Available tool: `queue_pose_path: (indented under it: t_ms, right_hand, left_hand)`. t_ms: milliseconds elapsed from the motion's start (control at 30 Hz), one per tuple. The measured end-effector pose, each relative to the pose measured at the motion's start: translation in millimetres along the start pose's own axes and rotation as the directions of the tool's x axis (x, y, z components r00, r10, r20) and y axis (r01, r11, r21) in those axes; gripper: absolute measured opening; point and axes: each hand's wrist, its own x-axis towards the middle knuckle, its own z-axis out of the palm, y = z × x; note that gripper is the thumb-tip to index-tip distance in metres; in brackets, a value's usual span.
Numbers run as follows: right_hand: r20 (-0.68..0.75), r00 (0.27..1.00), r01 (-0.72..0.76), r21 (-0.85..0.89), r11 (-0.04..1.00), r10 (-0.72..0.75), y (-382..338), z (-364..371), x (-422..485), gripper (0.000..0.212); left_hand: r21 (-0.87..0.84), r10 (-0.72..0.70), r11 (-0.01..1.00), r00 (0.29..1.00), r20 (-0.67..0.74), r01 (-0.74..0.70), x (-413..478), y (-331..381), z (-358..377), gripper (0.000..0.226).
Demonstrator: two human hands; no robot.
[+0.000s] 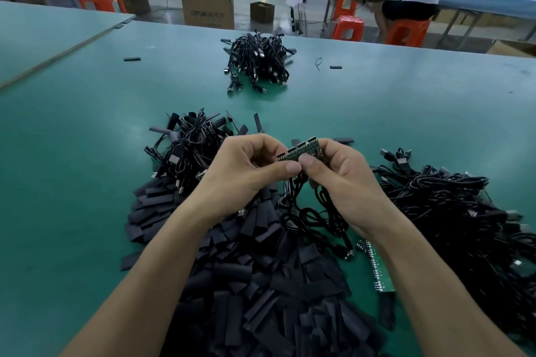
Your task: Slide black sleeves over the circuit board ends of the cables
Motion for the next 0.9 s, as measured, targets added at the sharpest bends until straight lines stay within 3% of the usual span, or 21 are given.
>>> queue_pose_path:
  t_ms: [200, 433, 600, 667, 767, 833, 900]
  right_hand:
    - [0.125, 0.987, -0.127, 0.223, 0.966, 0.101, -4.8, -5.9, 2.0, 0.019]
    - [0.172, 0.974, -0.176, 0.188, 0.966, 0.144, -8.1, -11.0, 6.0, 0.024]
    - [0.234, 0.962, -0.199, 0.260, 0.945, 0.139, -9.4, -11.5, 5.3, 0.023]
    - [0.143, 0.981, -0.161, 0.249, 0.955, 0.129, -9.4, -11.4, 6.1, 0.019]
    - [-0.227, 0.972, -0.053, 0.071, 0.996, 0.068, -9.9, -11.3, 11.4, 0.011]
    - [-0.475, 0.878, 0.024, -0.085, 0.996, -0.061, -10.8, -13.4, 16.0, 0.018]
    - [-0.575, 0.791, 0.079, -0.247, 0.966, -0.212, -11.3, -17.5, 18.5, 0.024]
  left_hand:
    - [-0.073, 0.017, 0.997, 1.000, 0.008, -0.017, 0.3, -2.5, 0.2, 0.017]
    - [-0.159, 0.008, 0.987, 0.998, 0.055, 0.000, -0.4, -4.9, -0.3, 0.022]
    - [-0.245, 0.026, 0.970, 0.997, 0.072, -0.008, -0.5, -4.3, 3.9, 0.015]
    - [-0.278, 0.049, 0.959, 0.999, -0.001, -0.047, 0.1, -2.7, 4.0, 0.013]
    - [-0.351, 0.089, 0.928, 0.988, -0.125, -0.128, 1.4, 3.3, -0.8, 0.010]
    - [-0.426, 0.106, 0.887, 0.977, -0.186, -0.177, 1.9, 7.8, -4.4, 0.008]
    - [-0.484, 0.113, 0.846, 0.962, -0.247, -0.224, 2.7, 11.8, -6.2, 0.009]
